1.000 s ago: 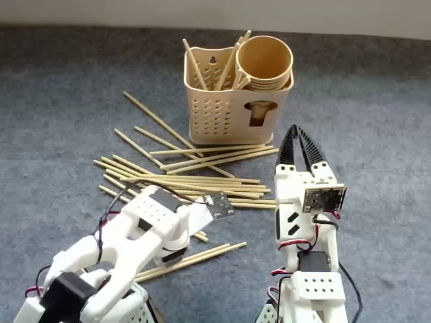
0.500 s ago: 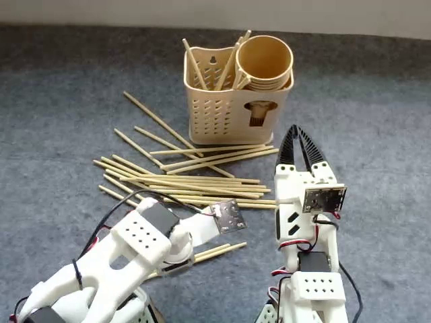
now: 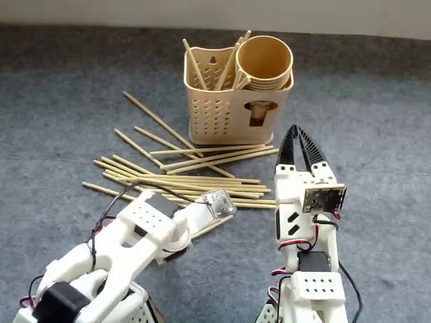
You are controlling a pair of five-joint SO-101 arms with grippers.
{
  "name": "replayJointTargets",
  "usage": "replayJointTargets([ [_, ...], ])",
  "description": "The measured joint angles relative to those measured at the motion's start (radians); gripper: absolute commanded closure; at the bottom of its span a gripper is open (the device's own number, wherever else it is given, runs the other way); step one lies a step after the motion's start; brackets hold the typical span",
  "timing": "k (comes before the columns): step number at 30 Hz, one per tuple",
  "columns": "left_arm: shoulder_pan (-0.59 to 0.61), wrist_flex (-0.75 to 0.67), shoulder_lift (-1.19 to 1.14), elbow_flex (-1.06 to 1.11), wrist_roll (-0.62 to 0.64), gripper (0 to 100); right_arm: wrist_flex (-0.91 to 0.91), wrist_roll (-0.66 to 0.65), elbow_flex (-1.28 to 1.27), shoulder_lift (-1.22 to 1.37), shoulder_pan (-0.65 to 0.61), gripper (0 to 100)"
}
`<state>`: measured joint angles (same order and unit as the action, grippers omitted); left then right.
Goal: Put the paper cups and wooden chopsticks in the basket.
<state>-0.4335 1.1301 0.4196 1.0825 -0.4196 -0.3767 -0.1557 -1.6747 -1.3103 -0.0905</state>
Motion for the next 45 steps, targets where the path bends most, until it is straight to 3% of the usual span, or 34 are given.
replayJointTargets([
  [4,0.023,0.011,-0.003,-0.052,0.002,99,0.0,0.0,0.0,0.0,0.0,99.3],
  [17,0.025,0.316,-0.003,-0.365,0.002,99,0.0,0.0,0.0,0.0,0.0,99.3],
  [29,0.025,0.526,-0.005,-0.795,0.003,99,0.0,0.0,0.0,0.0,0.043,99.3],
  [33,0.025,0.545,-0.005,-0.928,0.012,99,0.0,0.0,0.0,0.0,0.043,99.3],
  [45,0.025,0.502,-0.005,-1.393,0.23,99,0.0,0.0,0.0,0.0,0.043,99.3],
])
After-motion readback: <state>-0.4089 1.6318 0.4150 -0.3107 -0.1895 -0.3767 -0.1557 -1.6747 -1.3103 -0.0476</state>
